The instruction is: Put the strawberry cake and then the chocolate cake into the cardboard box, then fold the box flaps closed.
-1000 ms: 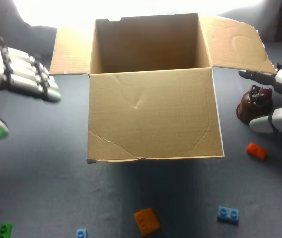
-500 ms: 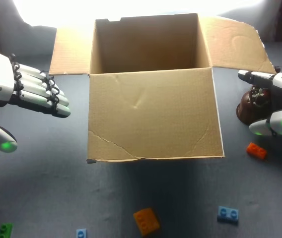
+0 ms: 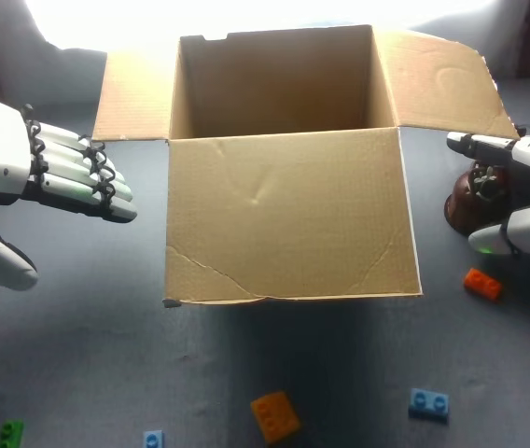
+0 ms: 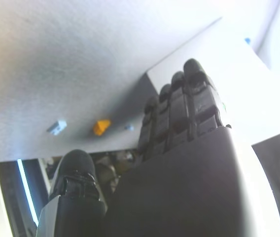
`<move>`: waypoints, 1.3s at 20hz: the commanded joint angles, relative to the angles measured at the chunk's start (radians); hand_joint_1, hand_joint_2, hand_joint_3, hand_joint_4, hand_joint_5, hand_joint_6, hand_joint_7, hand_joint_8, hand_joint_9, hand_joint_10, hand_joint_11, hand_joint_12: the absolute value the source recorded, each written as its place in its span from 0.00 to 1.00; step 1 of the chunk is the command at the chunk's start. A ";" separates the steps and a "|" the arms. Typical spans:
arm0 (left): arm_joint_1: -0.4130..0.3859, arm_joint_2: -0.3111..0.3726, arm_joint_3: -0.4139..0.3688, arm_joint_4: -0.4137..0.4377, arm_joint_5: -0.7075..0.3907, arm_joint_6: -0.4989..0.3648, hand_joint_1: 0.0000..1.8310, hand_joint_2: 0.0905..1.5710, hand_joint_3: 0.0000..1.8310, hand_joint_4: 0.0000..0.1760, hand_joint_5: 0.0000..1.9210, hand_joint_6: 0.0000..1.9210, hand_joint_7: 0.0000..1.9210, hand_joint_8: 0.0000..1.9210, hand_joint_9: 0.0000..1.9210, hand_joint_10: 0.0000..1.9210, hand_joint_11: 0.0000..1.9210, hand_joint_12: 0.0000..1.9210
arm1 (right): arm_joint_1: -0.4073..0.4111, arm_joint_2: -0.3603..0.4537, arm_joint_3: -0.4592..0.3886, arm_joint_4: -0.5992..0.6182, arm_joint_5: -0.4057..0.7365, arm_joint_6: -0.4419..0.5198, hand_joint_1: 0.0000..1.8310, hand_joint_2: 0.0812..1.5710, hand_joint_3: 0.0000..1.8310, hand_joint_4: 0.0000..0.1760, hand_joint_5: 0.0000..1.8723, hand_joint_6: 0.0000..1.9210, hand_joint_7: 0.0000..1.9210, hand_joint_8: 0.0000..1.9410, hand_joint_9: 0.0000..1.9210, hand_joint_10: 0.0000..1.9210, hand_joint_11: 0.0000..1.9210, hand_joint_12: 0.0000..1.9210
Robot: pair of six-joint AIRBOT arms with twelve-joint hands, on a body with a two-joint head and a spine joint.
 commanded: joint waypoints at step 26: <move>0.037 -0.002 -0.007 -0.117 0.001 -0.043 0.00 0.80 0.00 0.00 0.04 0.00 0.06 0.00 0.06 0.00 0.00 0.22 | 0.076 0.247 -0.152 0.020 0.165 0.015 0.63 0.78 0.00 0.06 0.42 0.67 0.37 0.75 0.29 0.81 0.18 1.00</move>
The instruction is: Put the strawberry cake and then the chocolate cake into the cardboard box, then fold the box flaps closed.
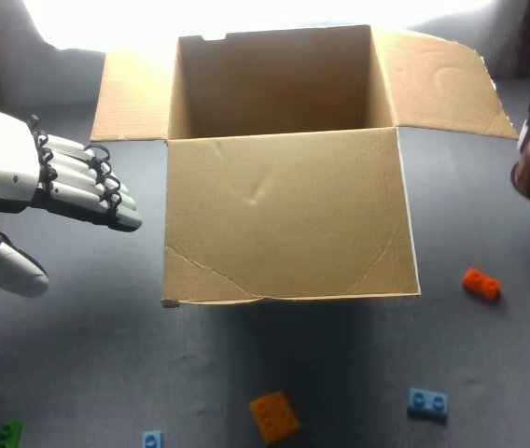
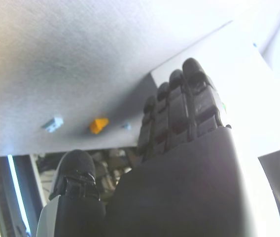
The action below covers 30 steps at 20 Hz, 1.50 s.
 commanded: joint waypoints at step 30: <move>0.002 0.006 -0.011 -0.086 -0.027 0.010 0.00 0.79 0.00 0.00 0.05 0.00 0.07 0.00 0.07 0.00 0.00 0.24 | 0.321 -0.168 0.015 -0.604 0.273 -0.053 0.62 0.79 0.00 0.09 0.41 0.70 0.36 0.77 0.26 0.84 0.16 1.00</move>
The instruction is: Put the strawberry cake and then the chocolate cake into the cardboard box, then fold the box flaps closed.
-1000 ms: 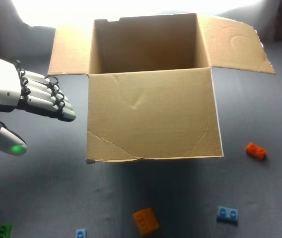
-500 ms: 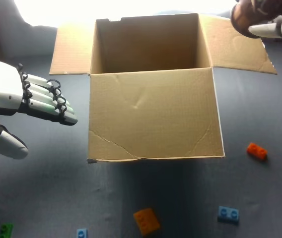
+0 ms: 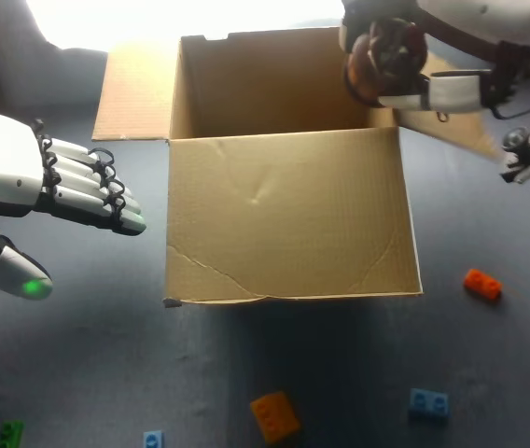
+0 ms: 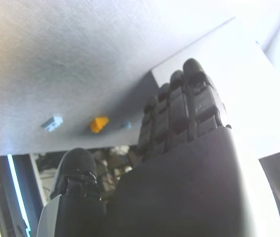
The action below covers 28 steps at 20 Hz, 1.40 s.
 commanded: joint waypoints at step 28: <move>-0.009 0.006 0.004 -0.083 -0.020 0.005 0.00 0.81 0.00 0.00 0.07 0.00 0.08 0.00 0.09 0.00 0.00 0.32 | -0.008 -0.092 0.069 -0.045 0.003 0.048 0.41 0.67 0.00 0.00 0.03 0.09 0.15 0.03 0.07 0.33 0.00 0.75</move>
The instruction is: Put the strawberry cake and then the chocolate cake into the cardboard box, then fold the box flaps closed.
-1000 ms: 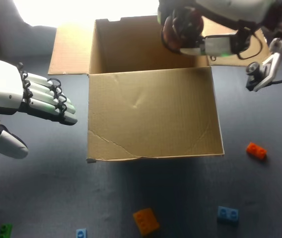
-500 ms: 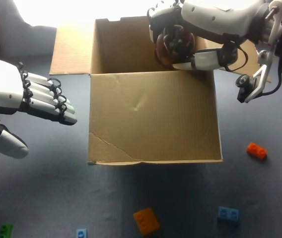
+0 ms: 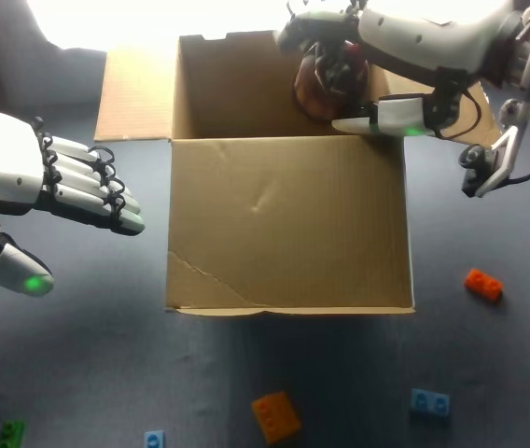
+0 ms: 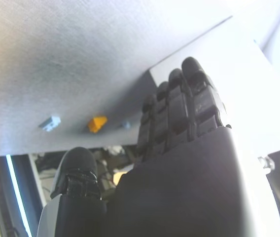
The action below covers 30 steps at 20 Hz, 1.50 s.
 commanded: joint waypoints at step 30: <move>-0.291 0.005 0.093 -0.073 -0.015 -0.048 0.00 0.80 0.00 0.00 0.07 0.00 0.10 0.00 0.09 0.00 0.00 0.28 | -0.151 0.494 -0.316 0.363 0.119 0.007 0.18 0.68 0.00 0.00 0.01 0.00 0.04 0.00 0.02 0.00 0.00 0.08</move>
